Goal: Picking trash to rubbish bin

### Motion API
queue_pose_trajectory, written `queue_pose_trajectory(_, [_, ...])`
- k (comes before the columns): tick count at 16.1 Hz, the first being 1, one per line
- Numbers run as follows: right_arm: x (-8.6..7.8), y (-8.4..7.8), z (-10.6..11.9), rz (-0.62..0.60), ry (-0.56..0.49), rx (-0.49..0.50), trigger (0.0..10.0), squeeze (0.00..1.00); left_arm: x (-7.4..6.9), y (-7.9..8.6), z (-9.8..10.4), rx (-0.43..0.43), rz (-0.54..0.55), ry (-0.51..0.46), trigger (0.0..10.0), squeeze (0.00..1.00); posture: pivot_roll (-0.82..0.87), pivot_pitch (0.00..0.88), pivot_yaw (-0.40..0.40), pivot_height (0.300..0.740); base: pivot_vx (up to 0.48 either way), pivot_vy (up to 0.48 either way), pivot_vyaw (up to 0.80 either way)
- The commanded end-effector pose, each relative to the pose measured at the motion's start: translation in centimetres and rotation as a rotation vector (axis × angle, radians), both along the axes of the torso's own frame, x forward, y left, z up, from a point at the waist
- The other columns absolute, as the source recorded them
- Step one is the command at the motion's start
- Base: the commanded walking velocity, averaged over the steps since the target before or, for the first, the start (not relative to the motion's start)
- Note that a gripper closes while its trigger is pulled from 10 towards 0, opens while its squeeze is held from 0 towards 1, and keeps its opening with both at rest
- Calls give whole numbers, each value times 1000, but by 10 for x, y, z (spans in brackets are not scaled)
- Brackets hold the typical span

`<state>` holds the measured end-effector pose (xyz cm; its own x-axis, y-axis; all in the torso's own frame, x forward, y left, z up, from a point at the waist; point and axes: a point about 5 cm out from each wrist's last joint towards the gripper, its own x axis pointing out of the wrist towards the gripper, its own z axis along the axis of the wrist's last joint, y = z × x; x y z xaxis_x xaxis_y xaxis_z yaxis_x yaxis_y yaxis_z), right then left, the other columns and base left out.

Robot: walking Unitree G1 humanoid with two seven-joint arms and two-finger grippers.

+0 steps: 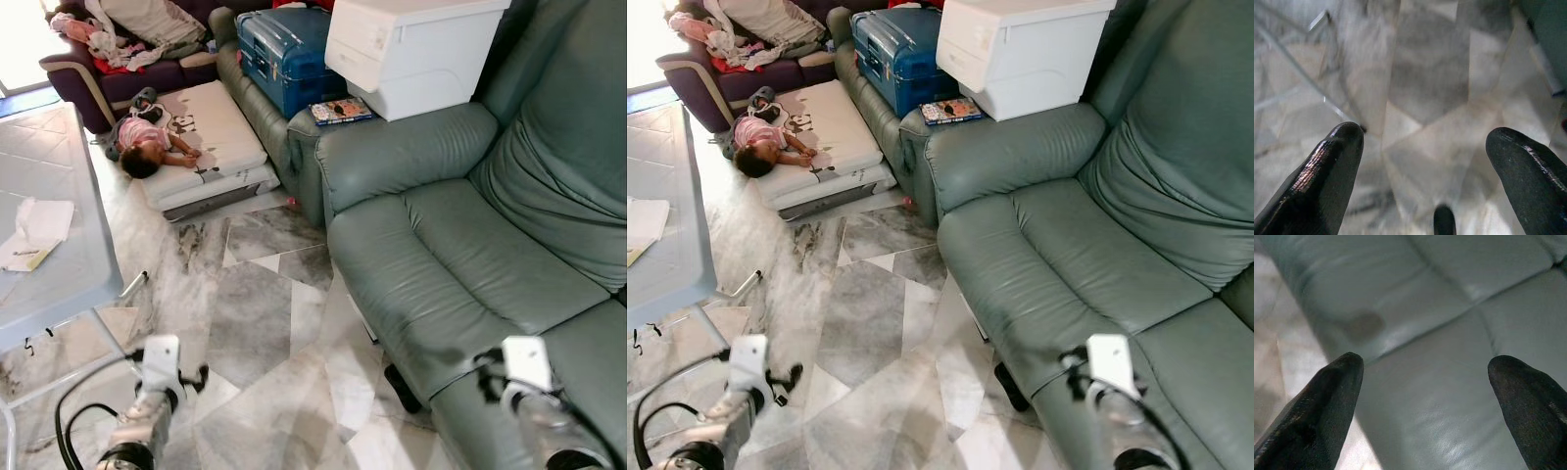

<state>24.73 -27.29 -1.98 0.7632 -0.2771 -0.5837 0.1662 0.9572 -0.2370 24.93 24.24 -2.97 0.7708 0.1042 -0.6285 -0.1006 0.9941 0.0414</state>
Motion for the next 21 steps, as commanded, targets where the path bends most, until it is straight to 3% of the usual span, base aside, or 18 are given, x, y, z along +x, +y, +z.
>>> queue_pose_trajectory(1, [6,-2,8,-6,-67,16,10000,0,9,6,12,22,-26,-74,10000,0,41,50,43,740,0,0,0])
queue_pose_trajectory(4, [18,-6,27,3,-206,38,10000,0,15,16,31,57,-33,-242,10000,0,41,49,40,740,0,0,0])
queue_pose_trajectory(6, [27,4,57,10,-379,109,10000,0,12,24,66,117,-18,-466,10000,0,45,55,36,740,0,0,0])
queue_pose_trajectory(9, [17,29,89,52,-486,193,10000,0,7,3,111,222,-151,-662,10000,0,49,41,22,740,0,0,0])
queue_pose_trajectory(13, [2,57,122,136,-519,278,10000,0,-2,-36,148,120,-209,-745,10000,0,42,7,23,740,0,0,0])
queue_pose_trajectory(14, [3,63,137,165,-546,284,10000,0,-3,-43,160,166,-181,-760,10000,0,40,3,25,740,0,0,0])
queue_pose_trajectory(15, [5,65,144,173,-567,288,10000,0,-2,-44,164,197,-140,-757,10000,0,37,3,30,740,0,0,0])
queue_pose_trajectory(18, [9,68,153,214,-572,246,10000,0,4,-58,179,100,-107,-763,10000,0,43,24,44,740,0,0,267])
queue_pose_trajectory(21, [10,69,157,216,-560,243,10000,0,5,-54,185,25,-21,-742,10000,0,48,25,42,740,0,0,800])
